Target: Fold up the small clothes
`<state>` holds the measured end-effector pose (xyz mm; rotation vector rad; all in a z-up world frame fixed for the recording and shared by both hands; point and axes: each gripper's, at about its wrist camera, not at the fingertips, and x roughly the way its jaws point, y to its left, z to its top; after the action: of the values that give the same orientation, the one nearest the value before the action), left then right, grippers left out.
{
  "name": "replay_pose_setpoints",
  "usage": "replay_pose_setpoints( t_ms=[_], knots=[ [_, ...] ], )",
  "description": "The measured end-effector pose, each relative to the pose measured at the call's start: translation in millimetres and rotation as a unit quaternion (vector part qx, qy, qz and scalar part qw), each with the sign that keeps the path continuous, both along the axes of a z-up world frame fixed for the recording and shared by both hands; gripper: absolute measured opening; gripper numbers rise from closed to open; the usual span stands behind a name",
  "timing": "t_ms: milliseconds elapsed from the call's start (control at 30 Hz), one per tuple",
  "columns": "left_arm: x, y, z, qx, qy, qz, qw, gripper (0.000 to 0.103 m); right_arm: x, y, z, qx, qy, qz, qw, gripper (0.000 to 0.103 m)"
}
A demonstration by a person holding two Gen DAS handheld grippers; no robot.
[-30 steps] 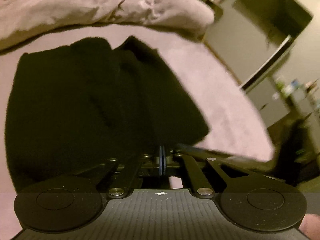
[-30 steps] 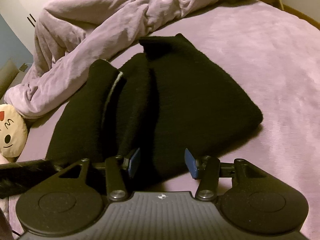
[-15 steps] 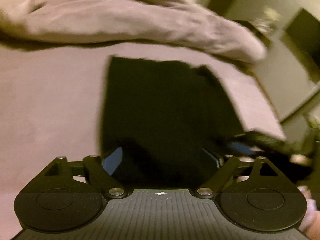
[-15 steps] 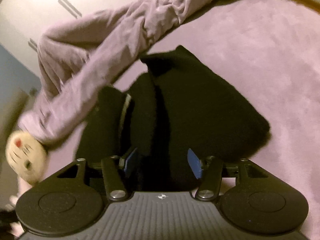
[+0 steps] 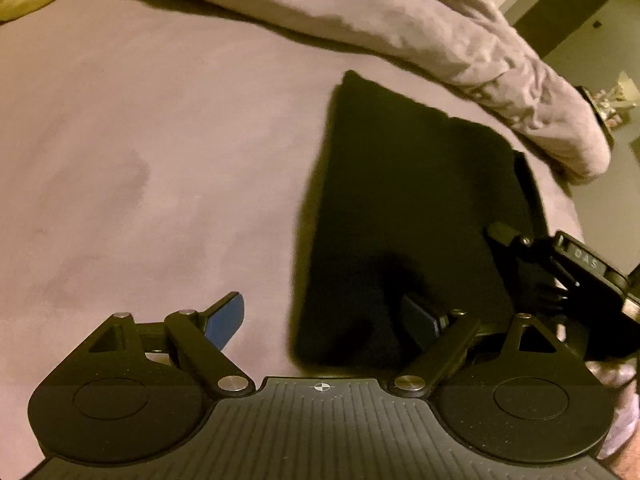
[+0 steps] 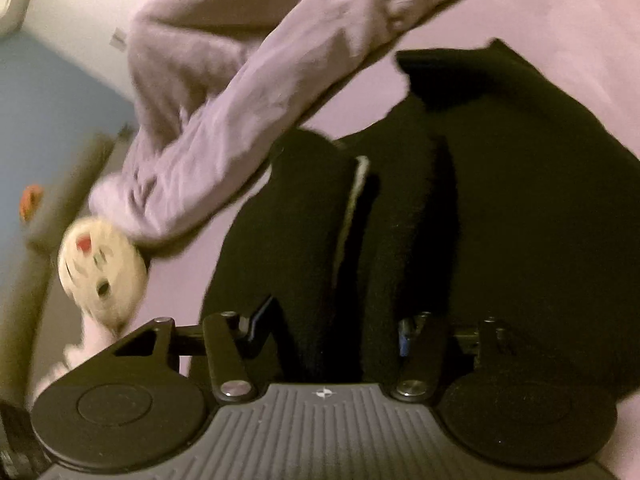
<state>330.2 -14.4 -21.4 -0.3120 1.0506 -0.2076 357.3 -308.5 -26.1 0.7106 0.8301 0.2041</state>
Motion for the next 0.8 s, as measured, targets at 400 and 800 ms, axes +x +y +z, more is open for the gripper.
replay_pose_setpoints(
  t_ms=[400,800],
  knots=[
    [10,-4,-14,0.034,0.021,0.009,0.9991,0.091,16,32,17,-0.133,-0.022,0.055,0.989,0.029],
    [14,-24,-12,0.039,0.011,-0.003,0.9992,0.094,3,14,58,-0.427,-0.072,0.022,0.901,0.031]
  ],
)
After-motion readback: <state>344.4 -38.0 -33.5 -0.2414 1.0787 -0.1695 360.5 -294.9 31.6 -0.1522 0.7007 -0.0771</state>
